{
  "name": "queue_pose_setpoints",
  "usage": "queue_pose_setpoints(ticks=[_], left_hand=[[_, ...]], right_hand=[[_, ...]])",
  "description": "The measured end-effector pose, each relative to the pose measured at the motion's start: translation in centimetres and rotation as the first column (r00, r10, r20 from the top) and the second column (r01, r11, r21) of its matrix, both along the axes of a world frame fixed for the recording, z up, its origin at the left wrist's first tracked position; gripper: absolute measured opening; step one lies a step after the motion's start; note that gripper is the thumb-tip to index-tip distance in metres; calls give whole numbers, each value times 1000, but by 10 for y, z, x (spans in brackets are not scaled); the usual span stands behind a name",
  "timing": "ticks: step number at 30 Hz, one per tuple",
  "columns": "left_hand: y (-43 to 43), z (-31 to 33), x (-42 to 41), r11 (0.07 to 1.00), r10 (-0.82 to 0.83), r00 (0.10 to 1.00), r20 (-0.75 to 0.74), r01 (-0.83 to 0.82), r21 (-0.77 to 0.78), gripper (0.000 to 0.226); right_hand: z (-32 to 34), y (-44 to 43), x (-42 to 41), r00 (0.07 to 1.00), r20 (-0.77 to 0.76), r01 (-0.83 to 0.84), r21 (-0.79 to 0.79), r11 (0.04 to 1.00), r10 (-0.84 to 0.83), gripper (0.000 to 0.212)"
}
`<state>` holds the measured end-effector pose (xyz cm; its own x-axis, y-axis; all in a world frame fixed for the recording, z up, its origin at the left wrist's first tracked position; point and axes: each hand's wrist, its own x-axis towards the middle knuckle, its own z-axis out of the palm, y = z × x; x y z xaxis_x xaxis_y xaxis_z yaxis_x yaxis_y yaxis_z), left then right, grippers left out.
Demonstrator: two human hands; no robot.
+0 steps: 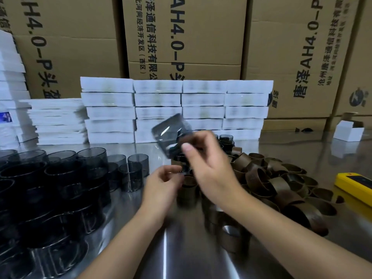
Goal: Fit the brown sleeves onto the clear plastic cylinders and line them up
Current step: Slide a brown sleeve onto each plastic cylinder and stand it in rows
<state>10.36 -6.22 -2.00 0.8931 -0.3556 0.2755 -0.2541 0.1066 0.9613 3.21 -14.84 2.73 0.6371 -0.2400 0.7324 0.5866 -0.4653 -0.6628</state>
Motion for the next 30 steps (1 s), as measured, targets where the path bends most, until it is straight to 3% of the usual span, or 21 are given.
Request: queue_pose_setpoints(ticks=[2,4,6,10,13,16,17,19,21,26,30], left_hand=[[-2,-1,0,999,-37,999,0,37,-39,33],[-3,-1,-3,995,-82,996,47,84,-61,49],[-5,-5,-2,989,-128,987,97,135,-68,65],[-2,-11,-1,983,-169,963,208,179,-31,87],[-1,-11,1,972,-194,962,192,215,-95,80],[0,-12,3,972,-167,974,152,188,-138,66],[1,-12,4,976,-141,981,136,161,-146,57],[4,-12,7,977,-113,990,81,125,-171,47],[6,-11,9,973,-105,994,17,106,-203,49],[8,-10,12,963,-78,992,-100,49,-267,38],[8,-8,12,942,-111,979,-170,49,-332,48]], right_hand=[[-5,-26,-4,1000,-9,30,146,989,-29,11],[-12,-44,-7,998,-44,-27,334,942,44,3],[-19,-51,-8,984,-106,-78,459,885,141,13],[-27,-41,-8,952,-222,-97,430,898,209,15],[-31,-36,-7,946,-314,19,311,950,84,6],[-33,-43,-10,924,-288,255,-31,966,-253,5],[-34,-47,-11,885,-229,360,-213,908,-405,7],[-36,-53,-12,766,-95,504,-526,685,-636,17],[-38,-58,-11,680,-82,503,-671,545,-729,28],[-43,-62,-9,591,-213,389,-769,507,-778,49],[-39,-62,-10,627,-155,469,-707,529,-764,60]])
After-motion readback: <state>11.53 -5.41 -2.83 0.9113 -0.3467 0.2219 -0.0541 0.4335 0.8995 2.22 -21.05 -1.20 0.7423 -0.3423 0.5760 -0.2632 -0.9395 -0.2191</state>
